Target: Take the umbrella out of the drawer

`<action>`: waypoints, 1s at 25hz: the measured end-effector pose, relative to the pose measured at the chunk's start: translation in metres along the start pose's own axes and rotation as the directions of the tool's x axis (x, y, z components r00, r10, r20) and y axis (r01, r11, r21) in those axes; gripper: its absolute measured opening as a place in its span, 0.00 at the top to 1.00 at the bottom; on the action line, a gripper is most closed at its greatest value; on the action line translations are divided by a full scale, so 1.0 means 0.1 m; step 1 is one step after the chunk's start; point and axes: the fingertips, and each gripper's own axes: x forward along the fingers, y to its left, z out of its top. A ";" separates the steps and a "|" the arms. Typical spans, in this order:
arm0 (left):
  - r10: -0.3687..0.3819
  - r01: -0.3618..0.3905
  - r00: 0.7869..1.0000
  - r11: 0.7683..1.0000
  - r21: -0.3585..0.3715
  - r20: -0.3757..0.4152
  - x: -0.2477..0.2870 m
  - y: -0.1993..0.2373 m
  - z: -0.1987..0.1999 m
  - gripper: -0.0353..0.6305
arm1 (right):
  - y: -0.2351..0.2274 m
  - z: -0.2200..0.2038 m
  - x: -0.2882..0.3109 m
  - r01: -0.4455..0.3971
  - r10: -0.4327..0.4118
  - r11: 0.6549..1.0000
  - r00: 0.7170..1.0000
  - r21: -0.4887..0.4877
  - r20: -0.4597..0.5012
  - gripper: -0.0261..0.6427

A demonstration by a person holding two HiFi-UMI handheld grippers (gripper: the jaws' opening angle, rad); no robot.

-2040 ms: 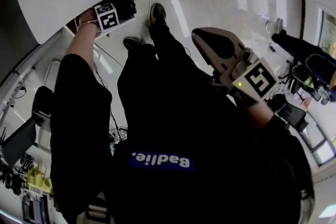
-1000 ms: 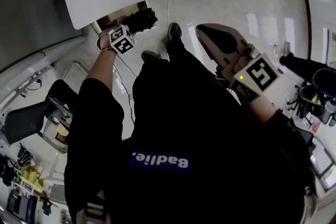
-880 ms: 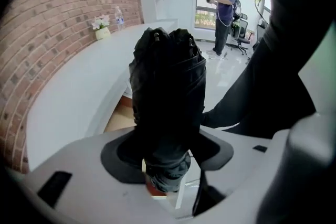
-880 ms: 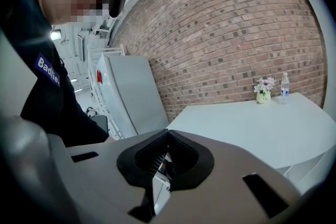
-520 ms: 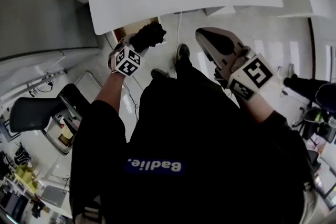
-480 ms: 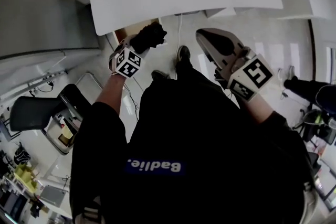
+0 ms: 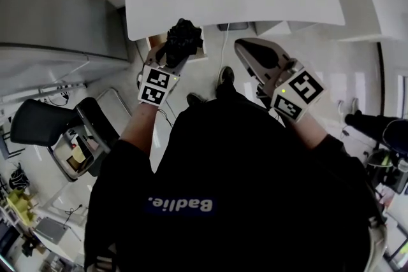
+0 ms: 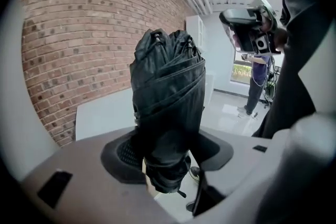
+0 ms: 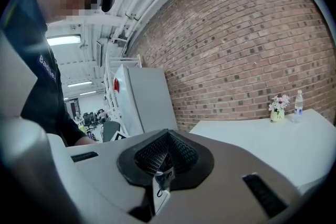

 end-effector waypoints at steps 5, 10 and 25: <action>0.023 -0.019 0.995 0.999 -0.048 0.092 -0.28 -0.01 0.34 0.59 | 0.07 0.06 0.01 -0.014 0.014 1.000 1.000 -0.013 0.020 0.92; 0.031 -0.013 0.986 0.994 -0.107 0.162 -0.56 -0.01 0.60 0.59 | 0.14 0.08 0.07 -0.026 0.027 0.999 0.999 -0.021 0.031 0.92; 0.040 0.003 0.945 0.991 -0.131 0.324 -1.17 -0.13 1.31 0.59 | 0.30 0.06 0.12 -0.056 0.058 0.996 0.998 -0.062 0.032 0.92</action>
